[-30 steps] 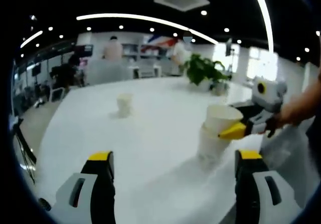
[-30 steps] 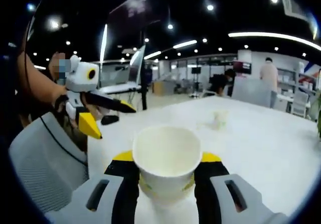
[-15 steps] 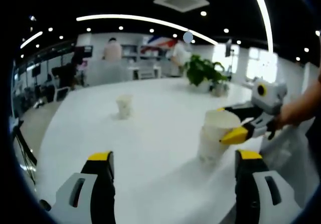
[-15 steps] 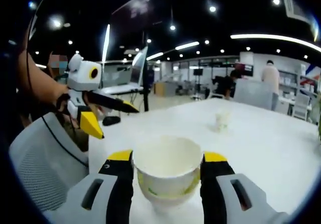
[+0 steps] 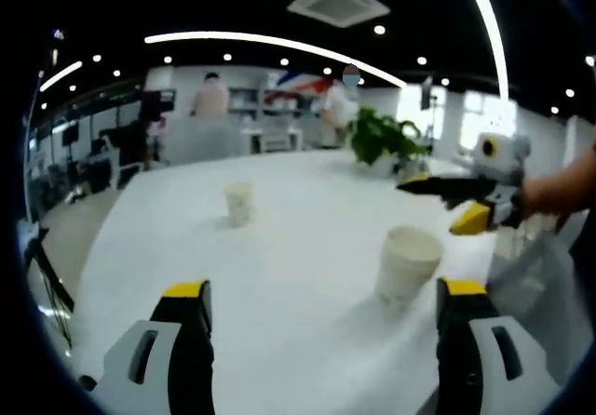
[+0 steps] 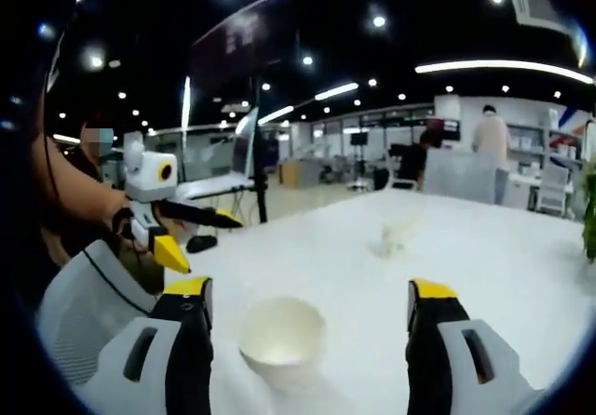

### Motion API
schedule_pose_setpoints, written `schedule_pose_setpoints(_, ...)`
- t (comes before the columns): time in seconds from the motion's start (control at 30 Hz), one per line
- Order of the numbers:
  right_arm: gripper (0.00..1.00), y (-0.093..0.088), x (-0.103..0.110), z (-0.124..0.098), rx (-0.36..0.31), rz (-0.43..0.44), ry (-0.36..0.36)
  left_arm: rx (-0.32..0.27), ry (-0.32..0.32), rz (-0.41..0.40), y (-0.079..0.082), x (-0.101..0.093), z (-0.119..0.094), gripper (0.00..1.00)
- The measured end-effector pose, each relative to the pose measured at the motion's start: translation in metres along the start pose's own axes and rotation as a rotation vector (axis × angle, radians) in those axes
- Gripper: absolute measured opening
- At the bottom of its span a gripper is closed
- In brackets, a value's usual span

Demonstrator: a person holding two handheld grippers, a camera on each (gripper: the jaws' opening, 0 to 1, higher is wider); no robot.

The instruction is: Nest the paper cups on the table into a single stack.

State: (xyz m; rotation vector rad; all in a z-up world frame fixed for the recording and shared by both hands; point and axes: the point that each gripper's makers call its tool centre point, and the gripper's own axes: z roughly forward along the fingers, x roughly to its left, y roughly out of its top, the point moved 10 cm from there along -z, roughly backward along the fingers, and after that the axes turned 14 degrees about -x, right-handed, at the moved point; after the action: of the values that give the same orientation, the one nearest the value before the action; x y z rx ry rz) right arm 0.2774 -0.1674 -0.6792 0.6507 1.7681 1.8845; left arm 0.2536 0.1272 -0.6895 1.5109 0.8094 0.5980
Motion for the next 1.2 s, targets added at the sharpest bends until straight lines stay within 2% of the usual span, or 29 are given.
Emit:
schedule_pose_setpoints(0.1, 0.87, 0.003, -0.012, -0.01, 0.006, -0.004, -0.014, 0.01, -0.002, 0.006, 0.002, 0.001, -0.001, 0.99)
schedule_pose_setpoints(0.17, 0.92, 0.004, -0.02, -0.018, 0.006, 0.0, -0.018, 0.002, 0.011, 0.044, 0.004, 0.002, -0.003, 0.99)
schedule_pose_setpoints(0.23, 0.98, 0.006, -0.028, -0.026, 0.005, 0.012, -0.031, 0.005, 0.01, 0.028, 0.004, 0.005, -0.004, 0.99)
schedule_pose_setpoints(0.4, 1.0, 0.004, -0.044, -0.041, 0.022, -0.001, -0.089, 0.008, 0.008, 0.023, 0.001, 0.009, -0.004, 0.99)
schedule_pose_setpoints(0.47, 0.99, 0.0, -0.052, -0.052, 0.039, -0.023, -0.142, 0.002, 0.009, 0.02, 0.0, 0.01, -0.005, 0.99)
schedule_pose_setpoints(0.5, 0.99, -0.002, -0.054, -0.054, 0.04, -0.027, -0.15, -0.004, 0.009, 0.02, 0.0, 0.011, -0.005, 0.99)
schedule_pose_setpoints(0.53, 1.0, -0.004, -0.056, -0.058, 0.043, -0.027, -0.164, -0.037, 0.008, 0.031, 0.001, 0.011, -0.005, 0.99)
schedule_pose_setpoints(0.67, 1.0, -0.007, -0.061, -0.068, 0.053, -0.025, -0.181, -0.037, 0.009, 0.026, -0.001, 0.012, -0.005, 0.99)
schedule_pose_setpoints(0.8, 1.0, -0.009, -0.063, -0.073, 0.079, -0.025, -0.184, -0.028, 0.009, 0.025, -0.003, 0.013, -0.005, 0.99)
schedule_pose_setpoints(0.9, 1.0, -0.007, -0.065, -0.074, 0.072, -0.03, -0.187, 0.007, 0.031, 0.021, -0.006, 0.017, -0.003, 0.99)
schedule_pose_setpoints(1.2, 1.0, -0.004, -0.071, -0.076, 0.067, -0.033, -0.201, 0.008, 0.057, 0.021, -0.01, 0.031, 0.009, 0.99)
